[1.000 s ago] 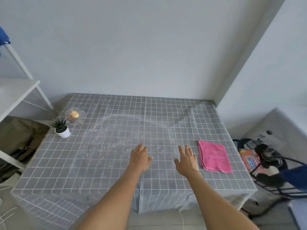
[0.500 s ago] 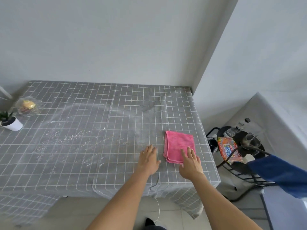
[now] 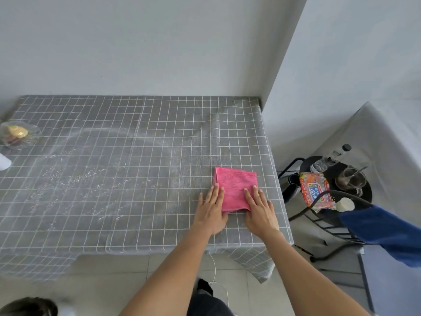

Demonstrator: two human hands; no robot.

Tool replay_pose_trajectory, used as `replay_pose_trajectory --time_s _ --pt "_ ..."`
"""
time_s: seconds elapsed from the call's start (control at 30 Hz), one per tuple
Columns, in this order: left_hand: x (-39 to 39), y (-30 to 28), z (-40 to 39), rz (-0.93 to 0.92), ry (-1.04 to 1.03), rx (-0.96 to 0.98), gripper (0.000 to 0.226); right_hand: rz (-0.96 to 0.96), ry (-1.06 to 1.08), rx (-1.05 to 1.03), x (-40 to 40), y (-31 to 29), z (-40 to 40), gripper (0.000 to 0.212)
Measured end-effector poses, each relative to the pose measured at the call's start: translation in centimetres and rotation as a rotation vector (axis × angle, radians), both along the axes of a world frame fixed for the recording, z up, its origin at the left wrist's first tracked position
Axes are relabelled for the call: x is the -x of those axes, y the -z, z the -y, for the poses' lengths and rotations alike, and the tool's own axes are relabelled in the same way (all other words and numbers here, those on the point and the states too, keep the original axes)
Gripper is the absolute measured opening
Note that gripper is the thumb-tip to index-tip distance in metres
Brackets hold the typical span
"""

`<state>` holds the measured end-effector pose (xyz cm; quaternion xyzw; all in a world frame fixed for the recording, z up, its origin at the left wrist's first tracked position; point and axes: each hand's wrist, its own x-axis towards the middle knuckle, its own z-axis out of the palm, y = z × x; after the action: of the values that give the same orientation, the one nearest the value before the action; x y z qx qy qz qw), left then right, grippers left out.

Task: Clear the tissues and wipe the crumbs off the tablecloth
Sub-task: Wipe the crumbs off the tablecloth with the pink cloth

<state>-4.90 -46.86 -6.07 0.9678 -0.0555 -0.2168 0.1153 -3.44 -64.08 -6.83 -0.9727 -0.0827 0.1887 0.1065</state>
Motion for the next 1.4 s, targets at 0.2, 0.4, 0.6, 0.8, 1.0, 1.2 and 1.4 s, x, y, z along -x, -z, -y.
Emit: replay_pose_trajectory --time_s 0.2,0.4,0.6,0.8,1.0,1.2,1.4 --pt "-0.8 0.4 1.2 0.035 -0.097 -0.066 0.079 0.031 0.013 -0.058 -0.2 -0.2 0.0 0.063" --pt "-1.7 -0.5 1.0 0.069 -0.088 -0.097 0.072 0.065 0.006 -0.068 -1.0 -1.5 -0.4 0.056" --pt "-2.7 -3.1 -2.7 0.17 -0.137 -0.089 0.069 0.137 -0.058 -0.066 -3.2 -4.2 -3.9 0.054" --pt "-2.6 -5.9 -11.2 0.263 -0.317 0.005 0.063 0.199 -0.225 -0.094 -5.2 -7.3 -12.5 0.054" --pt "0.1 -7.5 -22.5 0.293 -0.434 -0.024 0.061 0.213 -0.363 -0.149 -4.3 -8.4 -24.1 0.052" --pt "3.3 -8.7 -34.4 0.261 -0.422 -0.068 0.052 0.15 -0.395 -0.185 -1.9 -8.6 -35.8 0.05" --pt "3.7 -9.5 -44.1 0.231 -0.421 -0.087 0.049 0.118 -0.4 -0.154 -1.7 -8.9 -45.1 0.051"
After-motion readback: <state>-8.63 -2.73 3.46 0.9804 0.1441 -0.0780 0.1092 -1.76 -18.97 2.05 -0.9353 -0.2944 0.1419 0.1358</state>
